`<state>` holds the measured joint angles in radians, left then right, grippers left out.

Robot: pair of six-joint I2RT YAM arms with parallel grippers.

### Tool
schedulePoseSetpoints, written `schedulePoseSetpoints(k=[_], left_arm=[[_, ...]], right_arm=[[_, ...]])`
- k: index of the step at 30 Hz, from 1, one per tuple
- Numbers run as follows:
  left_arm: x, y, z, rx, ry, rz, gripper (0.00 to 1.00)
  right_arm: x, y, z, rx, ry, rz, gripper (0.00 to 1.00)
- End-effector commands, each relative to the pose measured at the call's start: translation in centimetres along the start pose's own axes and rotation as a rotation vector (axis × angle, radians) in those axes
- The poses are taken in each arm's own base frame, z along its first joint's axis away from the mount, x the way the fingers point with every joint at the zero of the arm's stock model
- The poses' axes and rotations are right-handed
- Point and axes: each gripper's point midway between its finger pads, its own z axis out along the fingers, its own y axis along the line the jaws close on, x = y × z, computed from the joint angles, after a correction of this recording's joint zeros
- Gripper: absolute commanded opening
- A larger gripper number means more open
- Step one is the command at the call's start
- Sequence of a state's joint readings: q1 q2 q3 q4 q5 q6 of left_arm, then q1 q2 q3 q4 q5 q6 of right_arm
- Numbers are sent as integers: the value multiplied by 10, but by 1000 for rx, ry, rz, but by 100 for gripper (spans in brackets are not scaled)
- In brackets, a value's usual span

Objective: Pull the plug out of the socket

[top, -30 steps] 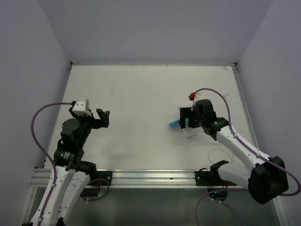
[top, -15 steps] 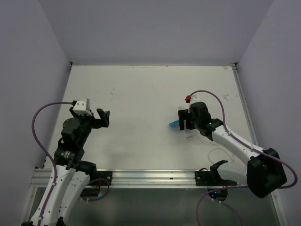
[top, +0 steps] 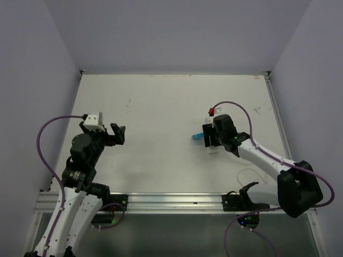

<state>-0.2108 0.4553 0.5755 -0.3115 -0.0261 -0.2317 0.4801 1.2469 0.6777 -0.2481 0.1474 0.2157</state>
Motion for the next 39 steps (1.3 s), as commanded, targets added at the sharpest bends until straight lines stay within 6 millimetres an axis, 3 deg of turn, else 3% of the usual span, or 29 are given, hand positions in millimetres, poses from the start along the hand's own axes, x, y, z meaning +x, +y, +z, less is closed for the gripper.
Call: schedulePoseSetpoints(k=[1, 8, 12, 19, 25, 39], left_arm=[[-9, -2, 2, 10, -34, 12, 100], [-9, -2, 3, 10, -31, 12, 100], [-8, -2, 3, 9, -29, 11, 100], [-9, -2, 2, 10, -31, 8, 100], [-8, -2, 2, 6, -28, 6, 100], [-6, -1, 4, 1, -18, 5, 100]], right_arm=[[-11, -6, 0, 51, -15, -6, 70], [-17, -11, -5, 91, -69, 57, 73], [-39, -10, -20, 66, -204, 105, 75], [-40, -3, -26, 0, -312, 161, 77], [-35, 6, -24, -44, -328, 142, 80], [-34, -1, -6, 37, -309, 135, 77]])
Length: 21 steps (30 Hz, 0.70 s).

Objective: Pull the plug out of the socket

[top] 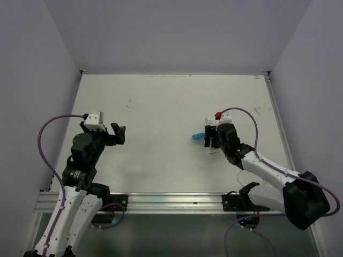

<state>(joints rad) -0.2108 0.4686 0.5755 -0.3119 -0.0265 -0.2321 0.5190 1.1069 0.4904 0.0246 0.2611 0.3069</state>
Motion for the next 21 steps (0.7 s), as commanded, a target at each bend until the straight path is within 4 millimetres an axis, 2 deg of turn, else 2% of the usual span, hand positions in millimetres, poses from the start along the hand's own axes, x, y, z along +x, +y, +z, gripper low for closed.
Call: schedulePoseSetpoints(k=[1, 9, 16, 19, 21], left_arm=[[-9, -2, 2, 4, -31, 3, 100], [-8, -1, 3, 3, -27, 3, 100], [-8, -1, 2, -1, -28, 2, 100], [-8, -1, 2, -1, -29, 2, 100], [-8, -1, 3, 0, -26, 0, 100]], right_arm=[[-19, 5, 5, 12, -63, 29, 77], [-8, 6, 11, 35, -43, 19, 76], [-3, -3, 16, 87, -40, 15, 74], [-3, -5, 17, 97, -46, 7, 67], [-3, -5, 18, 97, -42, 1, 59]])
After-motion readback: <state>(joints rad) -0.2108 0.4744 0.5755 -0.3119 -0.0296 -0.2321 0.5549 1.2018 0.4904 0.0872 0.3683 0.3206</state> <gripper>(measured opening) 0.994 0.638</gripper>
